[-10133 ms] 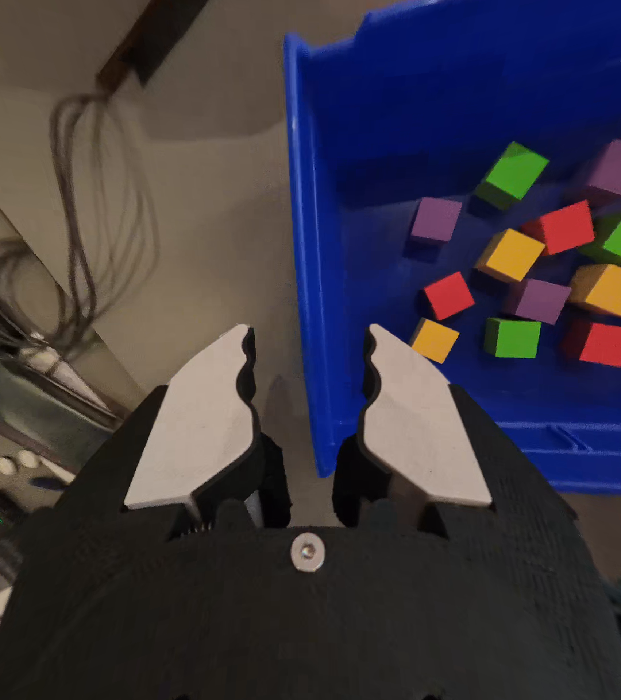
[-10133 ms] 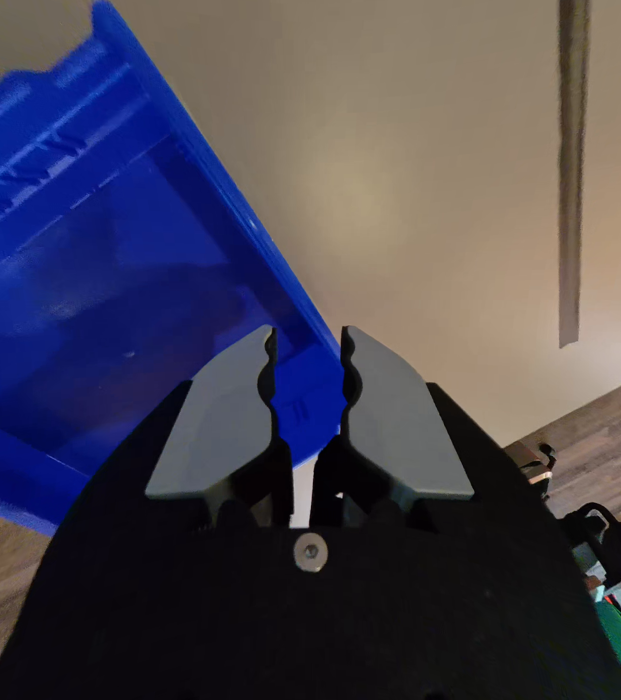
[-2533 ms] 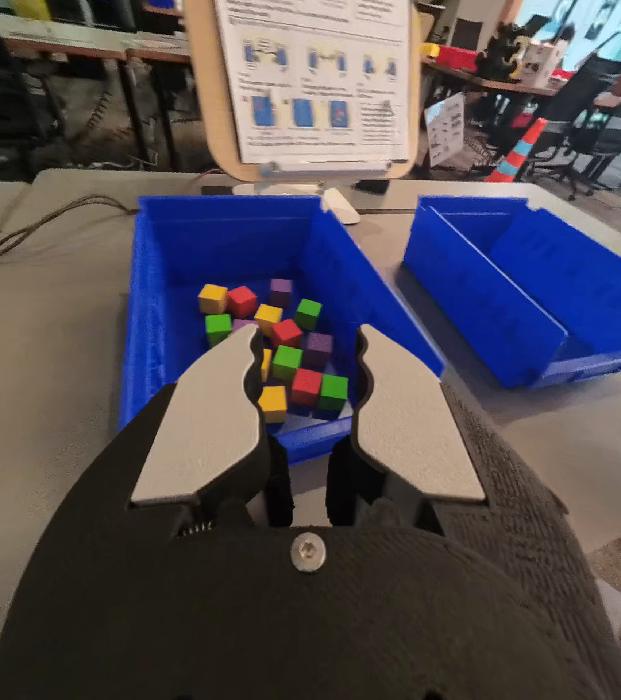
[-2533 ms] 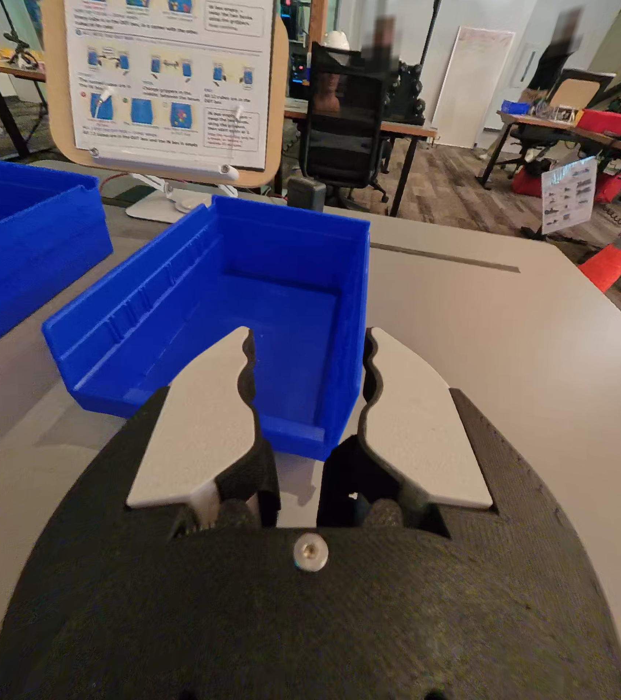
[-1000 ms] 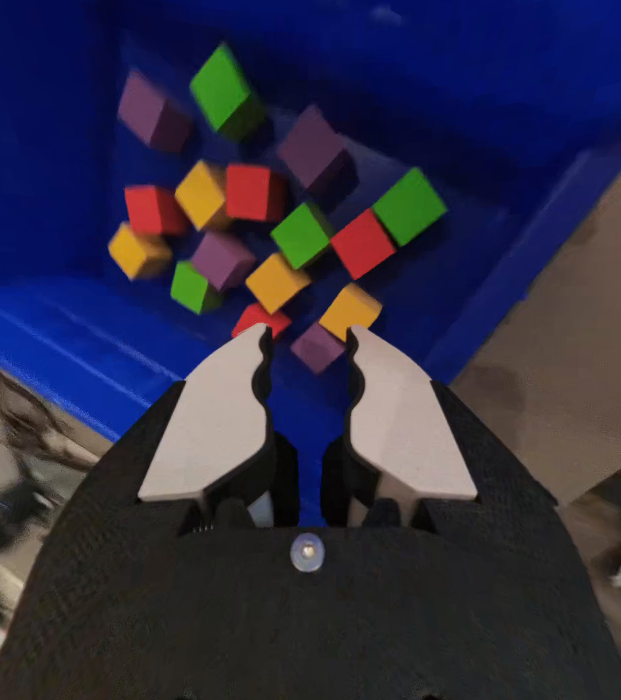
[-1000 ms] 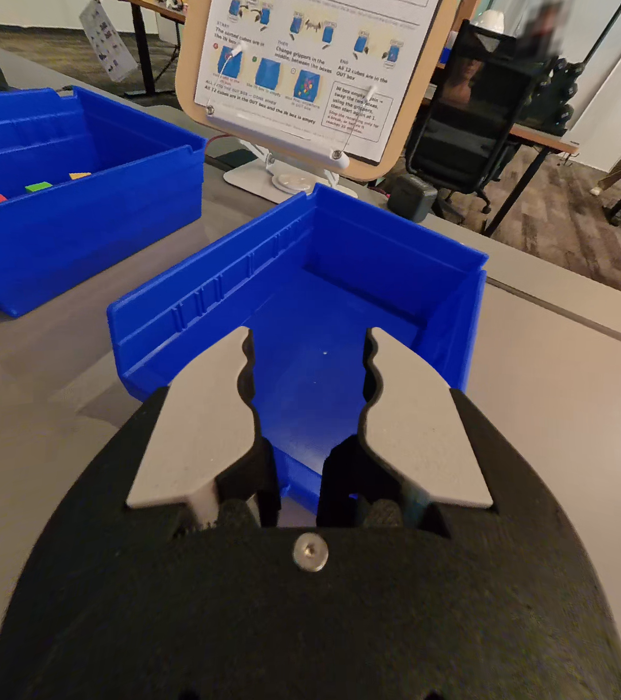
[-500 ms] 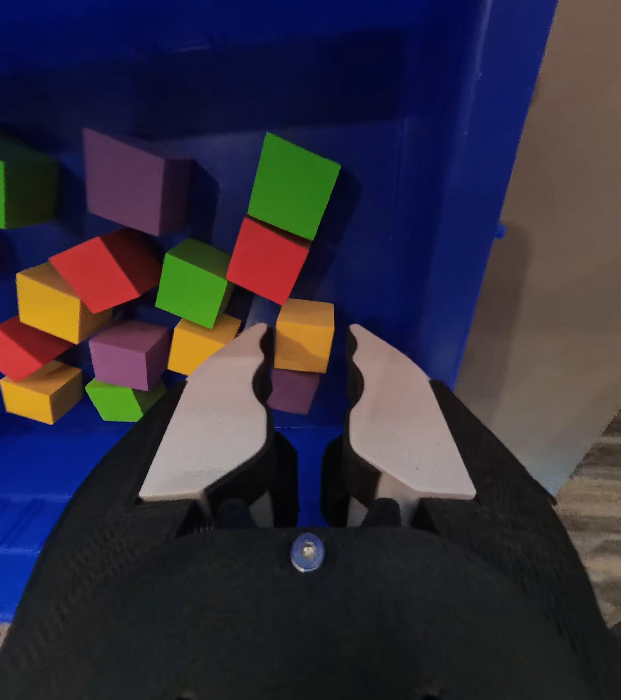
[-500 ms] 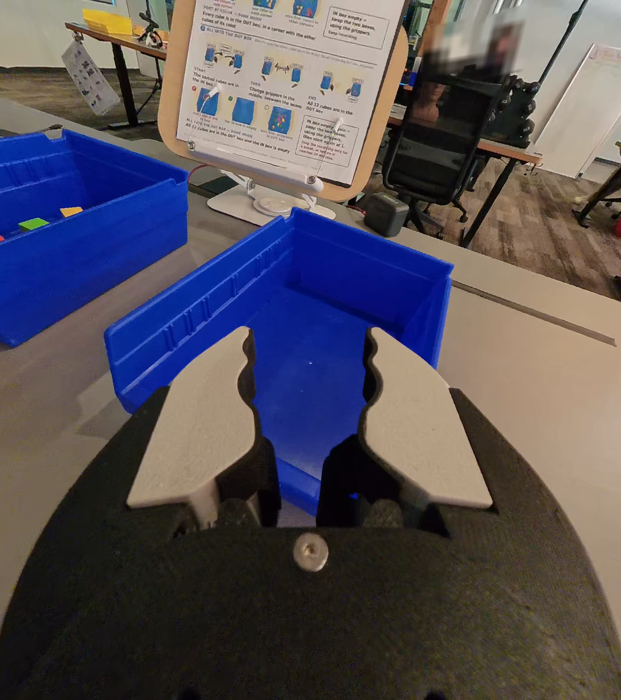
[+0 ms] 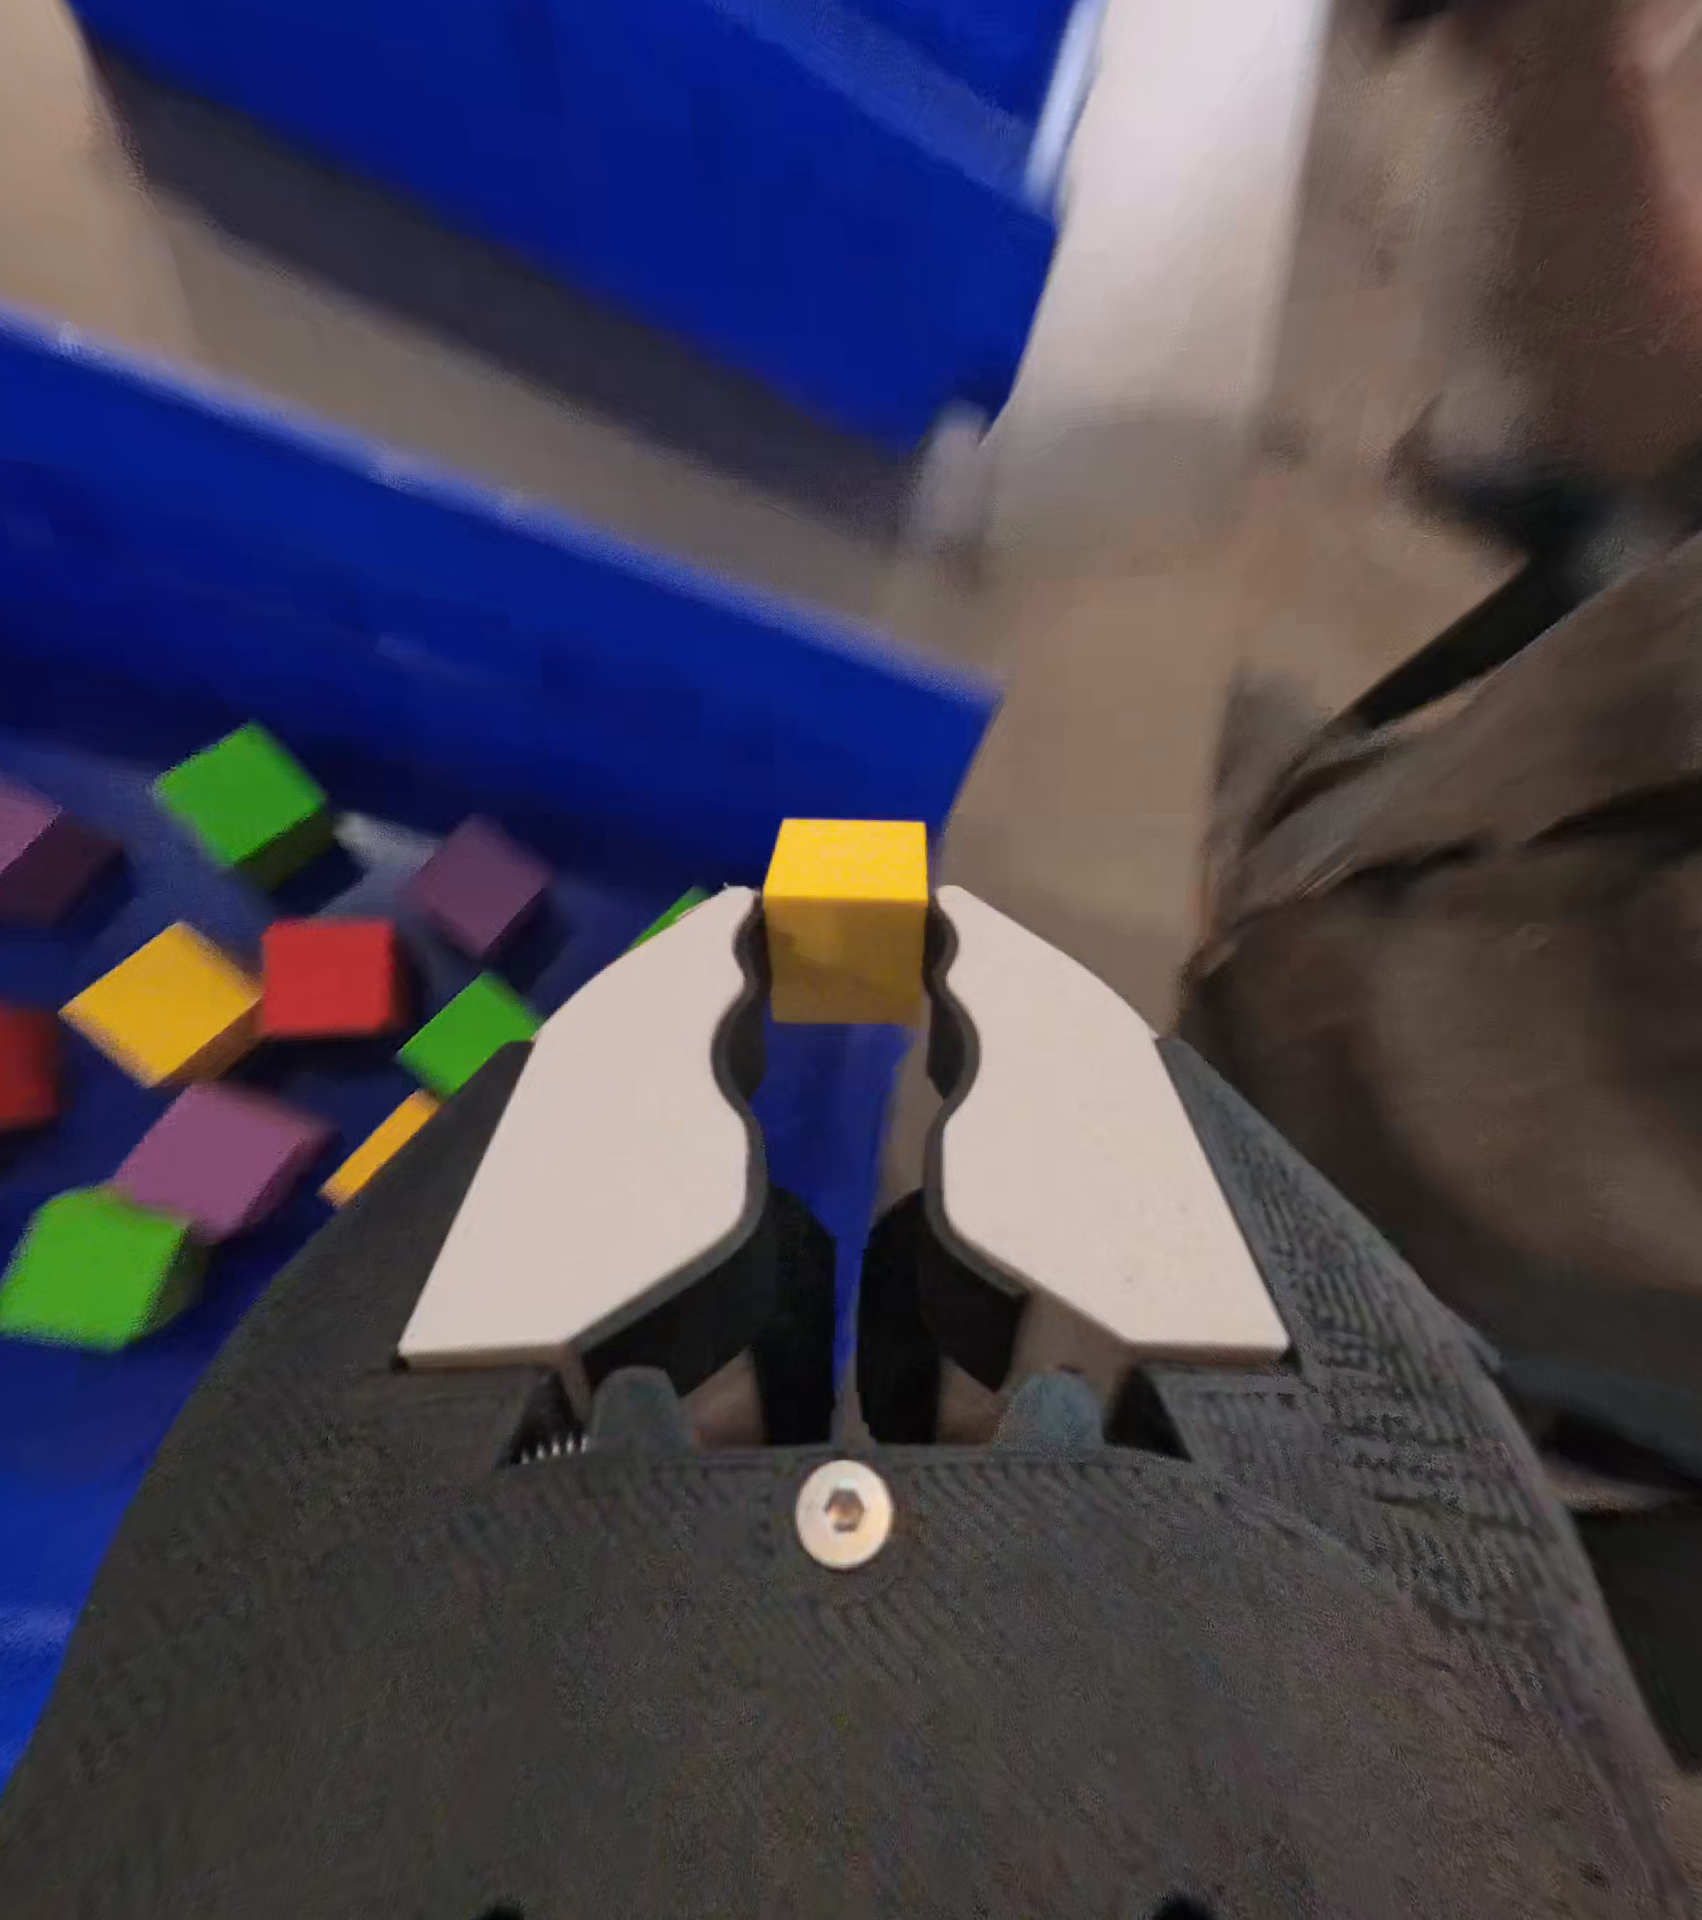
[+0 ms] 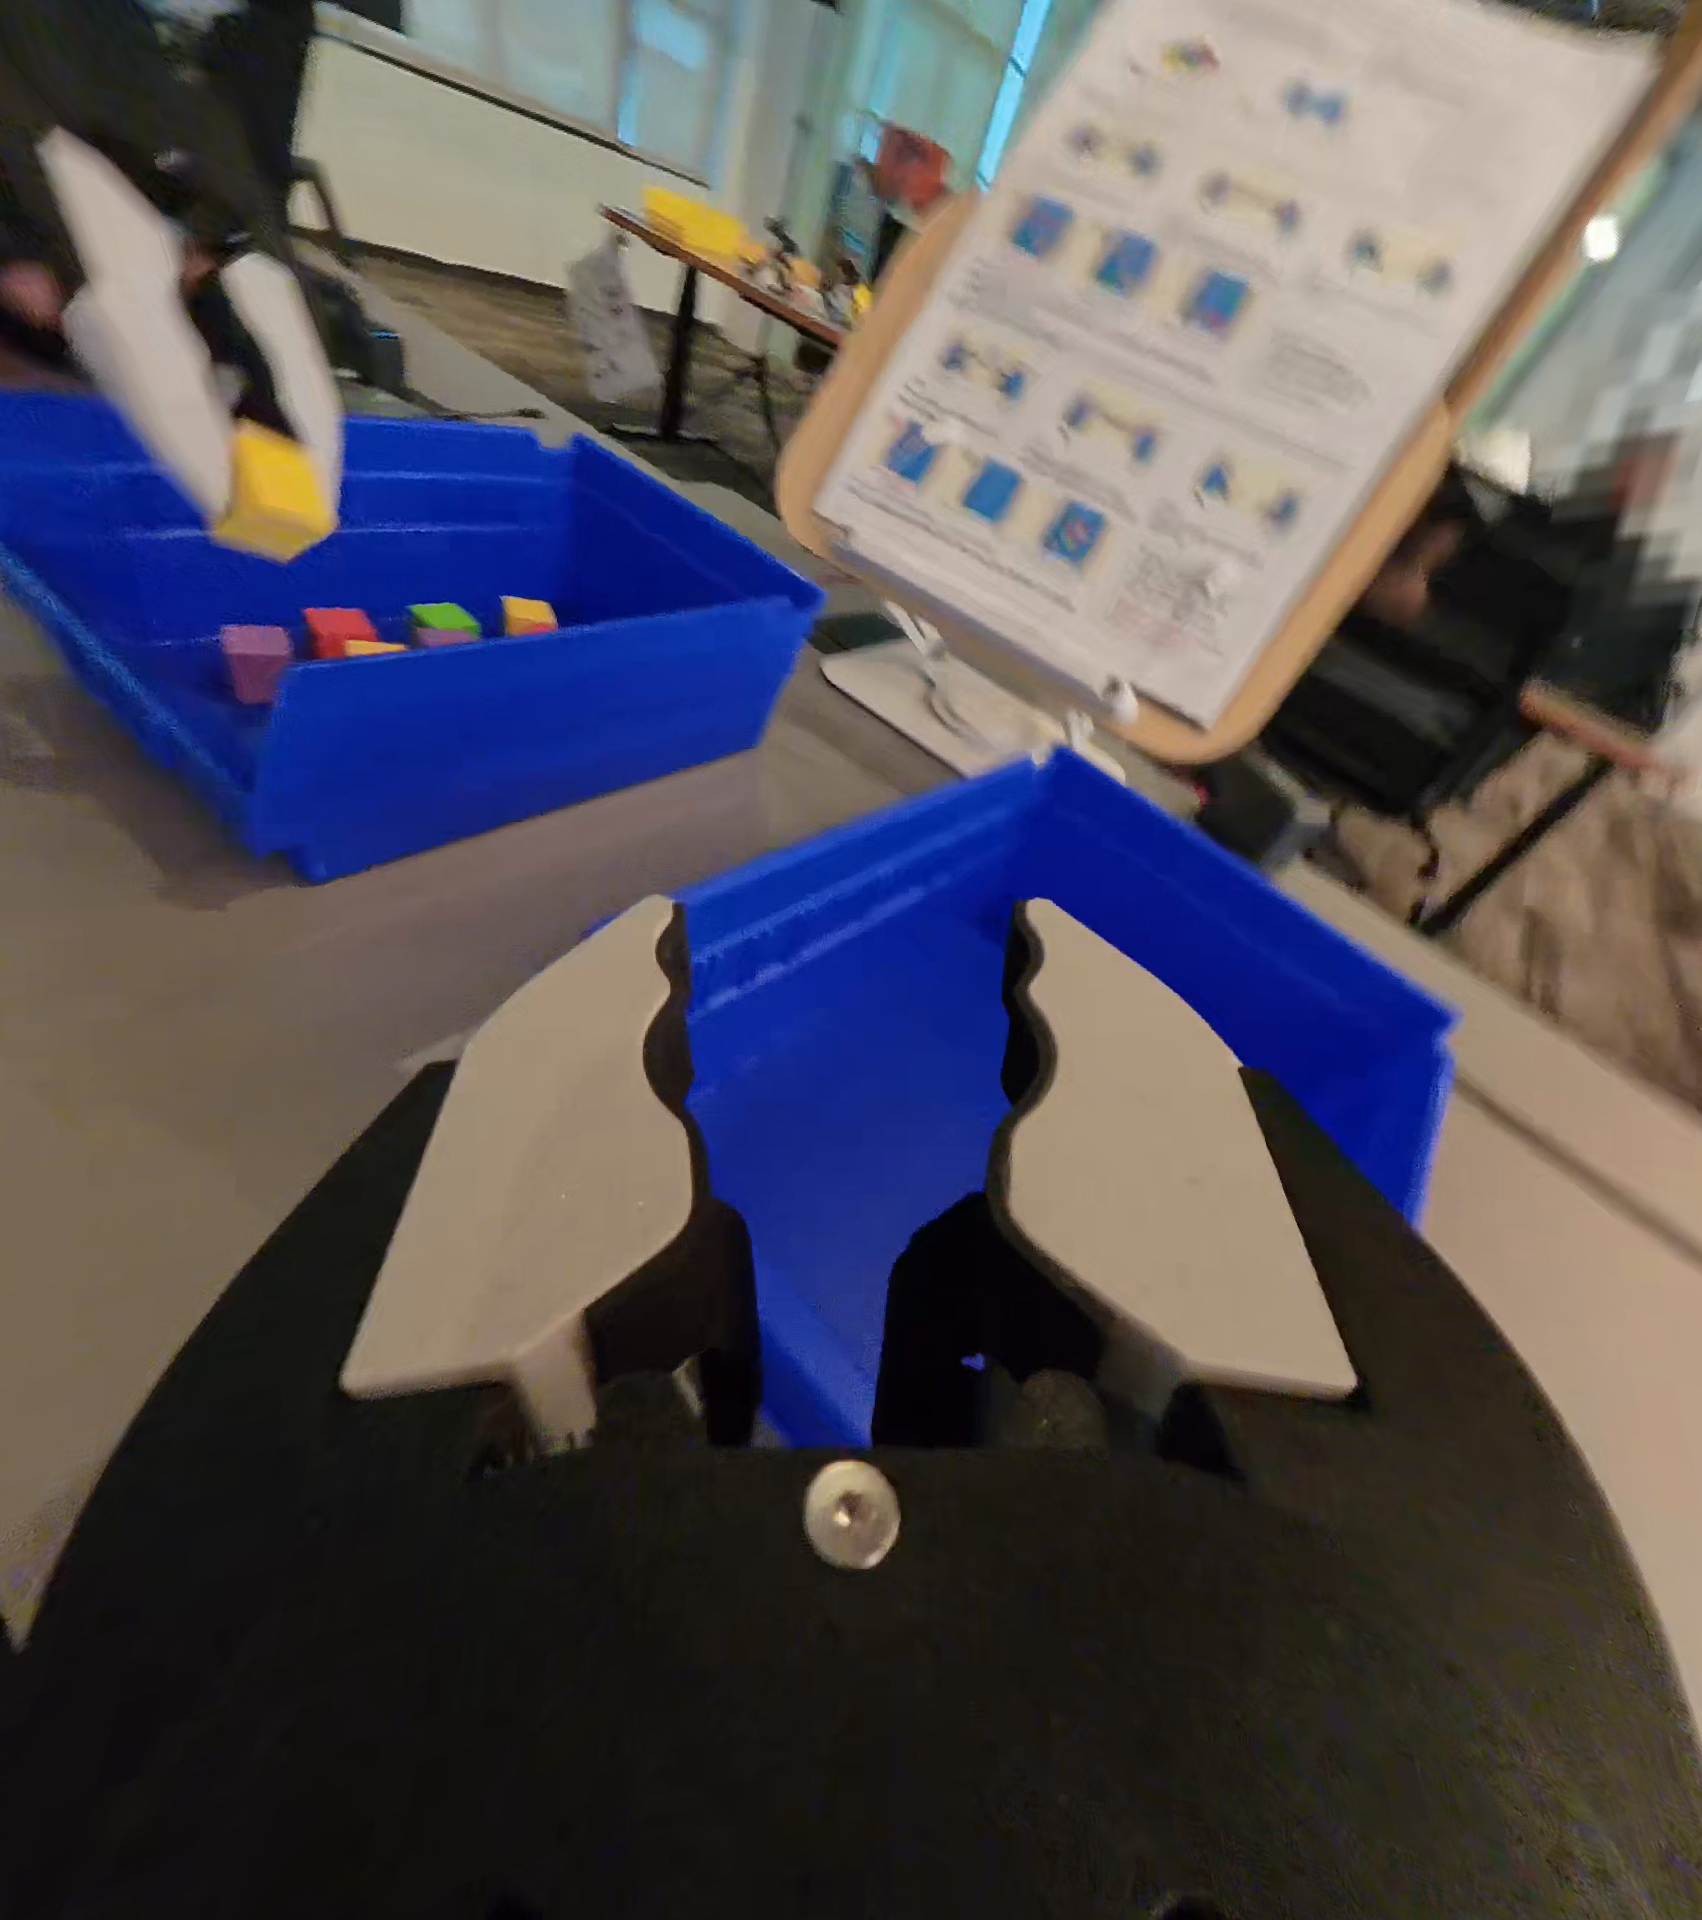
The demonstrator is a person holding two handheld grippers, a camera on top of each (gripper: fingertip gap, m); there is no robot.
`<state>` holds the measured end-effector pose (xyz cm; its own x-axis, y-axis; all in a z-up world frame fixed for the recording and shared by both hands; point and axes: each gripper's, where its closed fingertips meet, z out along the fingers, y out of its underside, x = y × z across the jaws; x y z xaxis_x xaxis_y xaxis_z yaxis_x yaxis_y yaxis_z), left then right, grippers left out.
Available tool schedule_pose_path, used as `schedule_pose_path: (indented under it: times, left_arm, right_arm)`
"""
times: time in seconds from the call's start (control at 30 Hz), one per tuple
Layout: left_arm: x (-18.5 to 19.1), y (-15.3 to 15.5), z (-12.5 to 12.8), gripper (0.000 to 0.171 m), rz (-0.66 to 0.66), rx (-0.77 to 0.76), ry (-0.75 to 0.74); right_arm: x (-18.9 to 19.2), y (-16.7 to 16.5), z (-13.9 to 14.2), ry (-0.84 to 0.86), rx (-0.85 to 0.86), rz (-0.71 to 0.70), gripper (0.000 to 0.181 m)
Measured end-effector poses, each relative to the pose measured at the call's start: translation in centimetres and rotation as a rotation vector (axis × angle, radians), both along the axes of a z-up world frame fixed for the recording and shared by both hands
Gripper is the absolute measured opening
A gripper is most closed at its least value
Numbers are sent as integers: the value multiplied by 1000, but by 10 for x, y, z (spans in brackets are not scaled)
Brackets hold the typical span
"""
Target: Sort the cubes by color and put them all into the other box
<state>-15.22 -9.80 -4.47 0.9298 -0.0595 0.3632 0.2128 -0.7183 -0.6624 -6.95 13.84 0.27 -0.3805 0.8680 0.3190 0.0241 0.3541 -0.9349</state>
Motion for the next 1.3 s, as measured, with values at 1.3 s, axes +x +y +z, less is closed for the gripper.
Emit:
schedule_pose_path:
  times: [1.3]
  left_arm:
    - [23,26,128,44,328,701,-224]
  right_arm:
    - [-106,17,23,-517,474,127,27]
